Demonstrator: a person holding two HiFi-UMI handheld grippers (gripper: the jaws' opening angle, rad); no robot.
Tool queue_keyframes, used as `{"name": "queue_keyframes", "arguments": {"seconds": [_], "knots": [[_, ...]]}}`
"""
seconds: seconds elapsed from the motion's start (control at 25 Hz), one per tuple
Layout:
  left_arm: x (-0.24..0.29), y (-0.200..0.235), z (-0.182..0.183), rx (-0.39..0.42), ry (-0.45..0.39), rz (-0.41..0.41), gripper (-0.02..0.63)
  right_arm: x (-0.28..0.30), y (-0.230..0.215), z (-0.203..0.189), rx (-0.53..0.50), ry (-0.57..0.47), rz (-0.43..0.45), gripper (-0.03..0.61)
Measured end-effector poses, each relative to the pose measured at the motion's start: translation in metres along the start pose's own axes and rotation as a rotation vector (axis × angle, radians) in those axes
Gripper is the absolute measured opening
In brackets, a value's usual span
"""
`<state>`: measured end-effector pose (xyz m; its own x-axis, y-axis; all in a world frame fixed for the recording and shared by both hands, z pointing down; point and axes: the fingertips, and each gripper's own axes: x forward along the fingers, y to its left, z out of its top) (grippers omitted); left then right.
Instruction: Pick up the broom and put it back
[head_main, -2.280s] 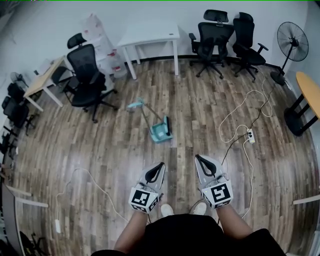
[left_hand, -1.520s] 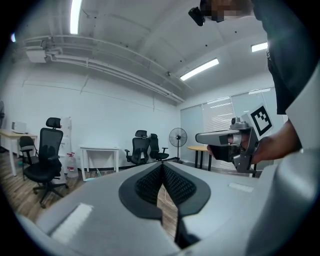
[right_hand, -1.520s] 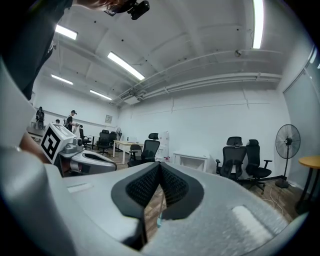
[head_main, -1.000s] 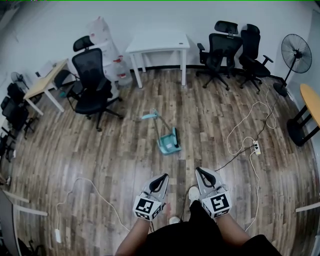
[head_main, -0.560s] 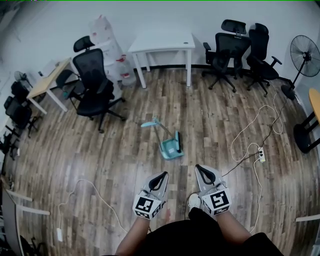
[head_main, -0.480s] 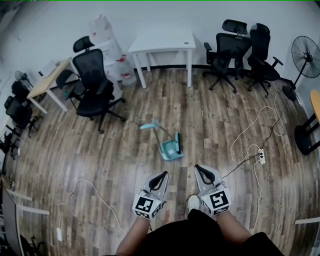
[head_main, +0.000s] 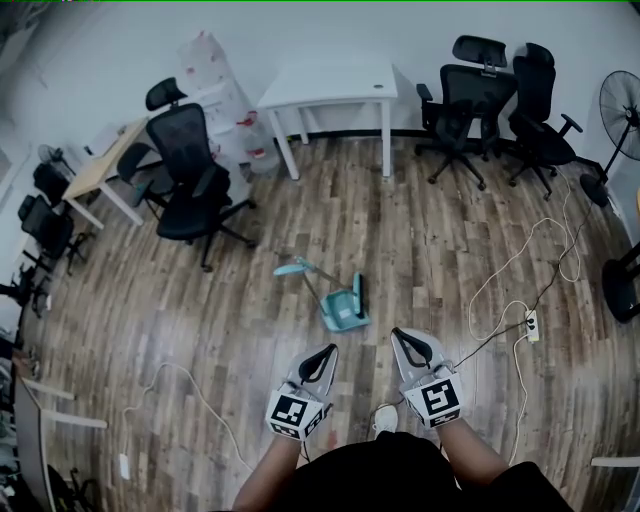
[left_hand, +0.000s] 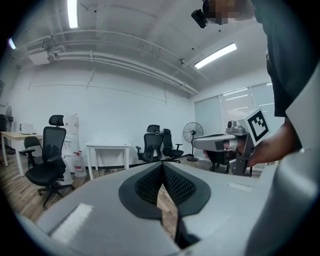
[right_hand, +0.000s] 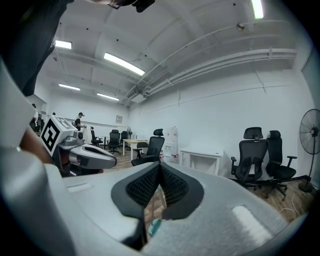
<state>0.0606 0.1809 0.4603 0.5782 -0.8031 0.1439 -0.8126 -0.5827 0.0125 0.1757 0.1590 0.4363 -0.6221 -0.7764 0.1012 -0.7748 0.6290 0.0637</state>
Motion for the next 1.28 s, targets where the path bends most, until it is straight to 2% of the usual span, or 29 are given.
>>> {"name": "queue_keyframes", "arguments": {"seconds": [0.36, 0.68, 1.28], "knots": [[0.022, 0.003, 0.012, 0.007, -0.002, 0.065, 0.02, 0.015, -0.026, -0.001, 0.003, -0.012, 0.066, 0.003], [0.023, 0.026, 0.005, -0.024, 0.009, 0.106, 0.02, 0.047, -0.021, -0.002, -0.025, -0.004, 0.104, 0.003], [0.056, 0.152, 0.022, -0.034, -0.015, 0.088, 0.02, 0.181, -0.011, 0.029, -0.084, -0.013, 0.119, 0.003]]}}
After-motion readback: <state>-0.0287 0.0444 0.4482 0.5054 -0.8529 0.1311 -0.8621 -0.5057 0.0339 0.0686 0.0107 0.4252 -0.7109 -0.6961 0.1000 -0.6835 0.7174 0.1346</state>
